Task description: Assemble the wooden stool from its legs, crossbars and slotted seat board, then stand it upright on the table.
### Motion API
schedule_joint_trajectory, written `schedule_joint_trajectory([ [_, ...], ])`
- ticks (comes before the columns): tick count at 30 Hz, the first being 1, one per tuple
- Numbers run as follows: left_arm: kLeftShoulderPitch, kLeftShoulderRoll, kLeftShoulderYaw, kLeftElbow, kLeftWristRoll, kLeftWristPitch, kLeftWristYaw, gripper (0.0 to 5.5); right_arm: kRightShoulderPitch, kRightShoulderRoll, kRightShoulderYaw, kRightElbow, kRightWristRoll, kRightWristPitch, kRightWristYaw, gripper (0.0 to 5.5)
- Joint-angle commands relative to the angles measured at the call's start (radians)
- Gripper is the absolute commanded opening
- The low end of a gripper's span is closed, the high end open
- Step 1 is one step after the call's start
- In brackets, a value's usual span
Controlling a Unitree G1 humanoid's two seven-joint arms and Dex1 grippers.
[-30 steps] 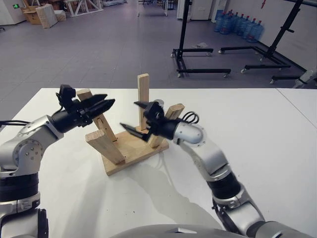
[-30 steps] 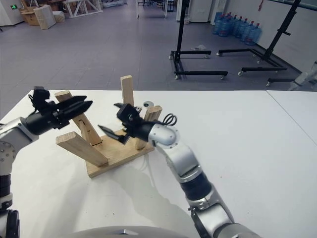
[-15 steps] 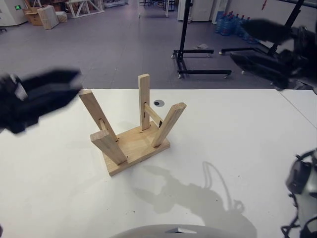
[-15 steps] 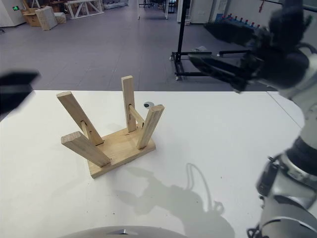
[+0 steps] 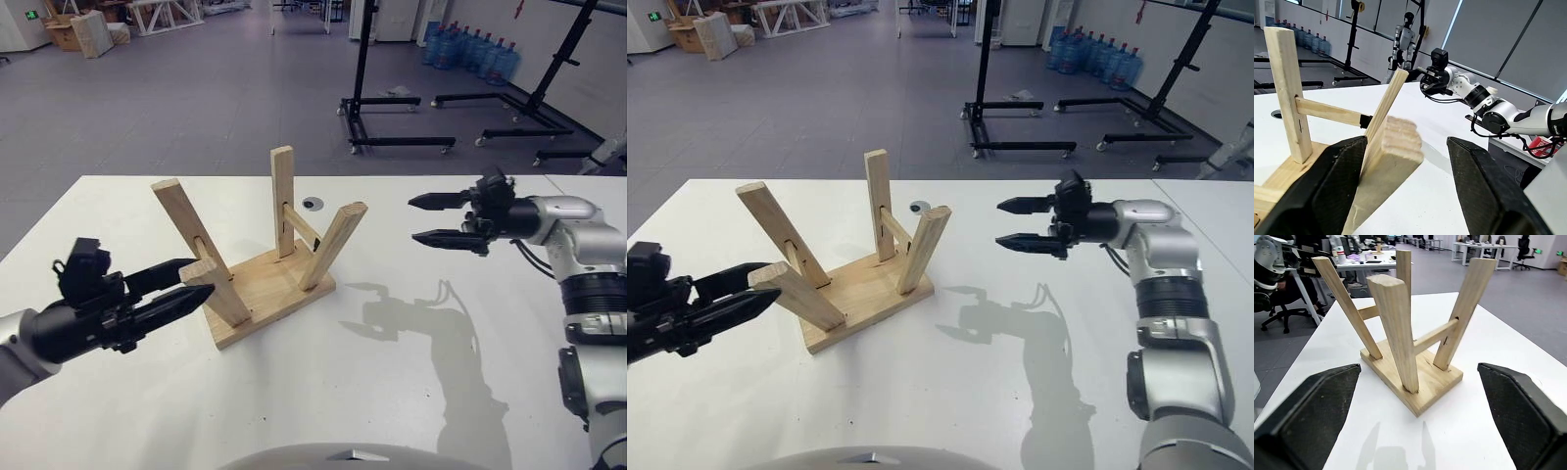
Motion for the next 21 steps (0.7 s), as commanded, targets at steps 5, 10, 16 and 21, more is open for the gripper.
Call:
schedule_joint_trajectory([
  [5, -0.008, -0.031, -0.174, 0.042, 0.235, -0.148, 0.022, 3.01, -0.063, 0.169, 0.057, 0.013, -0.041, -0.108, -0.078, 4.41],
  [10, 0.001, -0.032, -0.206, 0.042, 0.27, -0.2, -0.011, 3.01, -0.071, 0.208, 0.065, 0.02, -0.041, -0.13, -0.066, 4.41],
  [16, -0.057, -0.022, -0.156, 0.047, 0.17, -0.215, -0.026, 3.01, -0.067, 0.246, 0.085, 0.046, -0.05, -0.148, -0.048, 3.73],
  [21, -0.093, 0.007, -0.131, 0.091, 0.151, -0.218, -0.04, 3.01, -0.062, 0.294, 0.092, 0.045, -0.041, -0.147, -0.055, 2.89],
])
